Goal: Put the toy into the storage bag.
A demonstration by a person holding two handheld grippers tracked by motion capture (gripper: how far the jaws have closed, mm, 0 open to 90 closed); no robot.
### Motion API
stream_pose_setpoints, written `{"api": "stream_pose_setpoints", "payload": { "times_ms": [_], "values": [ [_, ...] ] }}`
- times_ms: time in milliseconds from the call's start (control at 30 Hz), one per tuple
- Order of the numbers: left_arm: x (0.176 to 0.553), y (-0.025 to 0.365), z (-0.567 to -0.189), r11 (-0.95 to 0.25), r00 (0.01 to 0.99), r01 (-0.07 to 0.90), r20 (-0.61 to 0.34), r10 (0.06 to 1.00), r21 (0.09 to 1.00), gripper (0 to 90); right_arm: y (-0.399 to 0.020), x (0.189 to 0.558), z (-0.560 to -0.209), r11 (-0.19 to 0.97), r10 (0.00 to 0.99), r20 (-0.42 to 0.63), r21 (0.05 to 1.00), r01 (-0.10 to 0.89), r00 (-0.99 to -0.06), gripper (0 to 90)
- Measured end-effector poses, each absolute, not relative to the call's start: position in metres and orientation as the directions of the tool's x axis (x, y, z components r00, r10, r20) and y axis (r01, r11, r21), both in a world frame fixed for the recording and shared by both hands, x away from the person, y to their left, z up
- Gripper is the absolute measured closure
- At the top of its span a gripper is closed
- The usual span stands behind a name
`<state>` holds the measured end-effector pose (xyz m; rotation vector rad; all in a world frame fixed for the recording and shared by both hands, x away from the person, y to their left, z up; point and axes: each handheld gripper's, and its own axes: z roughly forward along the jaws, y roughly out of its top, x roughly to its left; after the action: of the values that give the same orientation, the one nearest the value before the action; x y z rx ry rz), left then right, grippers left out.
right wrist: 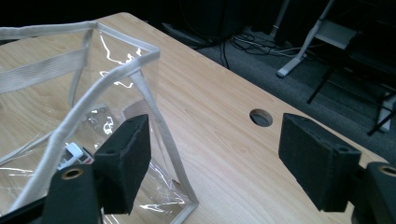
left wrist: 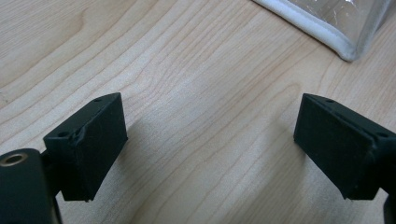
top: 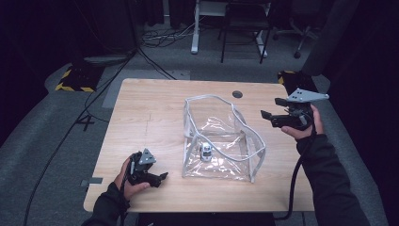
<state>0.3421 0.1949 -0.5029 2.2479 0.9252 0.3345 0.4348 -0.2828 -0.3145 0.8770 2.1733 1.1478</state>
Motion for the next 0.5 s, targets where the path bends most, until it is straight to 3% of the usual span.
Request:
{"api": "stream_pose_setpoints", "payload": {
  "times_ms": [500],
  "values": [
    [0.342,0.195,-0.503,-0.521,0.715,0.526,-0.018,0.699,0.672,9.7,-0.286,0.439,-0.331,0.440,0.765,-0.156,0.834,0.331,-0.624,23.4]
  ]
}}
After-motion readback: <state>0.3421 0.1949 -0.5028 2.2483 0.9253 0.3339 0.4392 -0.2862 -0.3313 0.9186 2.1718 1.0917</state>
